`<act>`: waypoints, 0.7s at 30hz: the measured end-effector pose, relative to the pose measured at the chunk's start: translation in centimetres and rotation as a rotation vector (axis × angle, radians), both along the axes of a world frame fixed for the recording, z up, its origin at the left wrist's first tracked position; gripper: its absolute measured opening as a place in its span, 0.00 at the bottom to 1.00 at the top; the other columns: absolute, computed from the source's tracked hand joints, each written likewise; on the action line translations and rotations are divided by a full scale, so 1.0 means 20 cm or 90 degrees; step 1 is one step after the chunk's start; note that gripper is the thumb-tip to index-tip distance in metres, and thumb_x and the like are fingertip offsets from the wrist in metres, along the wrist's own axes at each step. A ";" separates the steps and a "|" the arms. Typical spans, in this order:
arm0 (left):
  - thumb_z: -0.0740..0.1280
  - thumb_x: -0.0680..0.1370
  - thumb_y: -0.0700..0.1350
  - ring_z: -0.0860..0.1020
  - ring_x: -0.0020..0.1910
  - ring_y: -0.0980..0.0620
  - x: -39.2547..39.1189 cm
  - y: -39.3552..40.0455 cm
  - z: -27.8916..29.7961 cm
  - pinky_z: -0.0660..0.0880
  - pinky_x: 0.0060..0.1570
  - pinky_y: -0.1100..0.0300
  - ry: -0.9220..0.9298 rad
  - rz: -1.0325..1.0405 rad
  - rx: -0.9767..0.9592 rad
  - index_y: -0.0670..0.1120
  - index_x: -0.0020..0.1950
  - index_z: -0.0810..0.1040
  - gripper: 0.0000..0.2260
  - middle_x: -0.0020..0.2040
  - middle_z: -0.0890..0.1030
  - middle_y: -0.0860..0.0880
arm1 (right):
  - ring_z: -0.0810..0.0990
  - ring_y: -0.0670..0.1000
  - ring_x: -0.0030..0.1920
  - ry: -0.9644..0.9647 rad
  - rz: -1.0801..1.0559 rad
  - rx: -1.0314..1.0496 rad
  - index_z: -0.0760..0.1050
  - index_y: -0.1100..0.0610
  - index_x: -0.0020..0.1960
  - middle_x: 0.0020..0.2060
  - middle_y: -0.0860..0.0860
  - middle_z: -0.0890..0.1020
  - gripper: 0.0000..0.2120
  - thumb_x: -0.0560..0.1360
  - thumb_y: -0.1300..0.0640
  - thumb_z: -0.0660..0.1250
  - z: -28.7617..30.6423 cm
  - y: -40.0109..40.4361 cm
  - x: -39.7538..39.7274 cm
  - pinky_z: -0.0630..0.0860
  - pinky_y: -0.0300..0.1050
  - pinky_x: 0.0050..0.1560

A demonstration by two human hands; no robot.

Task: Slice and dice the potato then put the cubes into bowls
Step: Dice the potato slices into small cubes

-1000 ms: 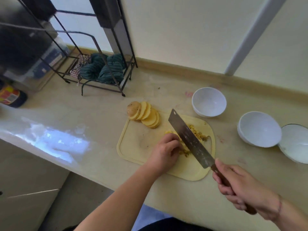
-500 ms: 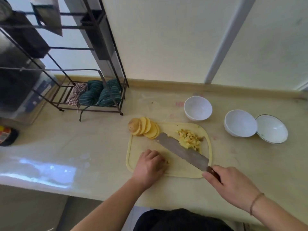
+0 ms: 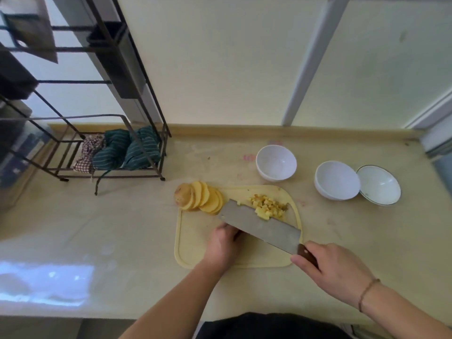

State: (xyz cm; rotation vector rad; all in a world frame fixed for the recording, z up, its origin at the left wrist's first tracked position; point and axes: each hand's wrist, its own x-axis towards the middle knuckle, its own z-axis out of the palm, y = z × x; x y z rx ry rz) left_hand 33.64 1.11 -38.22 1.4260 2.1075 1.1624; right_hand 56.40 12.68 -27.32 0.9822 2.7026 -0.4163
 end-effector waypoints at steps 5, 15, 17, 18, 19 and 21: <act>0.66 0.71 0.31 0.77 0.50 0.59 -0.10 -0.21 0.06 0.74 0.52 0.71 0.004 0.104 0.061 0.45 0.43 0.81 0.11 0.49 0.79 0.55 | 0.74 0.47 0.34 -0.020 0.030 0.042 0.58 0.45 0.39 0.33 0.45 0.74 0.38 0.59 0.23 0.19 0.00 0.04 0.04 0.62 0.41 0.30; 0.74 0.73 0.29 0.80 0.46 0.59 -0.07 0.06 0.29 0.75 0.49 0.69 -0.065 0.065 0.070 0.47 0.48 0.83 0.13 0.45 0.81 0.58 | 0.81 0.46 0.44 -0.051 0.071 0.047 0.59 0.43 0.47 0.45 0.45 0.80 0.46 0.53 0.27 0.11 -0.01 0.07 0.11 0.66 0.42 0.34; 0.76 0.73 0.34 0.78 0.46 0.64 -0.05 0.12 0.30 0.72 0.48 0.74 -0.041 0.031 0.012 0.46 0.47 0.84 0.09 0.44 0.80 0.63 | 0.81 0.47 0.44 -0.046 0.077 0.041 0.58 0.43 0.47 0.45 0.45 0.80 0.45 0.53 0.26 0.12 -0.01 0.07 0.12 0.67 0.43 0.35; 0.76 0.73 0.36 0.77 0.45 0.65 -0.04 0.15 0.29 0.70 0.47 0.75 -0.037 0.019 -0.024 0.47 0.48 0.85 0.08 0.43 0.79 0.63 | 0.80 0.47 0.43 -0.042 0.078 0.041 0.58 0.43 0.47 0.45 0.45 0.80 0.45 0.53 0.27 0.12 -0.01 0.07 0.12 0.67 0.43 0.35; 0.76 0.74 0.37 0.77 0.45 0.65 -0.04 0.17 0.29 0.69 0.46 0.76 -0.039 0.010 -0.058 0.47 0.48 0.85 0.07 0.43 0.78 0.63 | 0.80 0.47 0.43 -0.038 0.078 0.041 0.58 0.43 0.47 0.45 0.45 0.80 0.45 0.53 0.27 0.12 -0.01 0.07 0.13 0.68 0.43 0.35; 0.75 0.74 0.37 0.76 0.44 0.65 -0.04 0.19 0.28 0.69 0.45 0.76 -0.031 0.006 -0.097 0.46 0.50 0.85 0.07 0.45 0.78 0.60 | 0.80 0.47 0.43 -0.031 0.076 0.040 0.58 0.43 0.48 0.45 0.44 0.79 0.44 0.54 0.27 0.12 -0.01 0.07 0.13 0.67 0.43 0.35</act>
